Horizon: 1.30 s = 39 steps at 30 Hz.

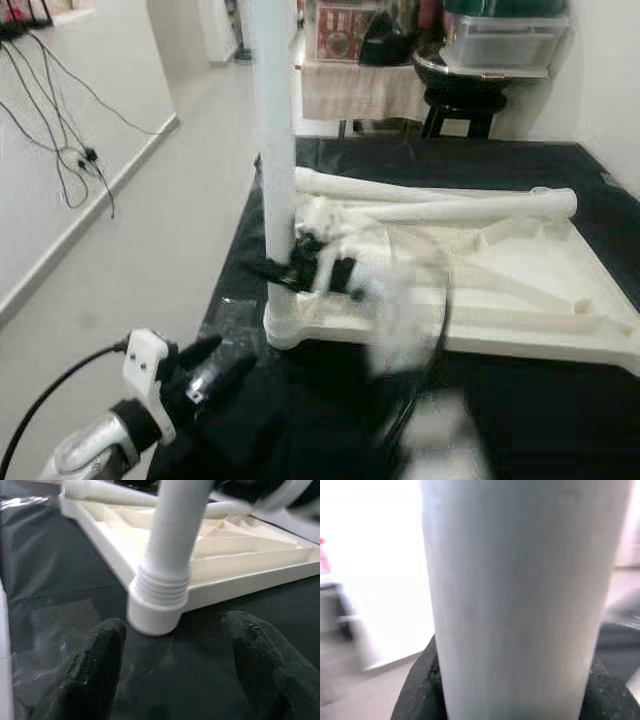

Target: Building children table

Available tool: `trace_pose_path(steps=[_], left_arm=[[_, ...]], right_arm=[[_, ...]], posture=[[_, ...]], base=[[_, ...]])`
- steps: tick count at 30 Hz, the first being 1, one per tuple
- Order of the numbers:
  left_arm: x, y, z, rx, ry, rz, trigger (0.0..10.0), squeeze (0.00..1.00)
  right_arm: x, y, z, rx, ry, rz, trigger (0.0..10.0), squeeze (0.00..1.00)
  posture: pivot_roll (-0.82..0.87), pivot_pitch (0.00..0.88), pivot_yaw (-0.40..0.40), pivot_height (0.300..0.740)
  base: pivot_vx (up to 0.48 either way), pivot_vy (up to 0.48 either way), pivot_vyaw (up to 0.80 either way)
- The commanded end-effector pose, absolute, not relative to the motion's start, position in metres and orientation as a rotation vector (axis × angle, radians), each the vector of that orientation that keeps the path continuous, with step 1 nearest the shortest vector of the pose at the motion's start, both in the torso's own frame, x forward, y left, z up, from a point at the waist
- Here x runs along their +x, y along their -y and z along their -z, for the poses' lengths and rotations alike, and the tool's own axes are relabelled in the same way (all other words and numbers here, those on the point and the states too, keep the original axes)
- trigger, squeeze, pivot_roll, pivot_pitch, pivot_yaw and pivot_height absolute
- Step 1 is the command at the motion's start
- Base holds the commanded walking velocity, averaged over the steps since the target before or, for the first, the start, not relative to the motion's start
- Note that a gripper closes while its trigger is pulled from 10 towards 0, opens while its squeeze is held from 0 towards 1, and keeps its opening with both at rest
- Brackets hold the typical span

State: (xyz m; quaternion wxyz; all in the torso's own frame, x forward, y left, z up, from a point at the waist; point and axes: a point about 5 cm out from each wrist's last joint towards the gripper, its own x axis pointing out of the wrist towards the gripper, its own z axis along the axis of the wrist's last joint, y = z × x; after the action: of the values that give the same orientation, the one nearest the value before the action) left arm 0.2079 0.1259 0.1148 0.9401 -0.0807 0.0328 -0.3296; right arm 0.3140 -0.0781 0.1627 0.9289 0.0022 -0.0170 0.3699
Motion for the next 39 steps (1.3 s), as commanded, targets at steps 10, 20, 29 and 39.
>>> trace_pose_path(steps=[10, 20, 29, 39], left_arm=[[0.205, -0.127, -0.115, -0.151, -0.064, 0.656, 10.0, 0.00], [0.200, -0.130, -0.118, -0.140, -0.037, 0.598, 10.0, 0.00], [0.203, -0.129, -0.119, -0.103, -0.011, 0.566, 0.0, 0.00], [0.203, -0.124, -0.119, -0.025, -0.003, 0.588, 0.0, 0.00]], right_arm=[[0.313, 0.092, -0.125, -0.102, -0.163, -0.605, 0.0, 0.00], [0.315, 0.091, -0.160, 0.005, -0.041, -0.820, 10.0, 1.00], [0.331, 0.099, -0.204, -0.112, 0.082, -1.225, 10.0, 0.00], [0.351, 0.108, -0.207, -0.229, -0.067, -1.486, 10.0, 0.00]], posture=[[0.00, 0.057, 0.008, 0.740], [-0.03, 0.052, 0.023, 0.740], [-0.01, 0.035, 0.023, 0.740], [0.00, 0.022, 0.015, 0.740]], base=[[0.000, 0.000, 0.00], [0.000, 0.000, 0.00], [0.000, 0.000, 0.00], [0.000, 0.000, 0.00]])
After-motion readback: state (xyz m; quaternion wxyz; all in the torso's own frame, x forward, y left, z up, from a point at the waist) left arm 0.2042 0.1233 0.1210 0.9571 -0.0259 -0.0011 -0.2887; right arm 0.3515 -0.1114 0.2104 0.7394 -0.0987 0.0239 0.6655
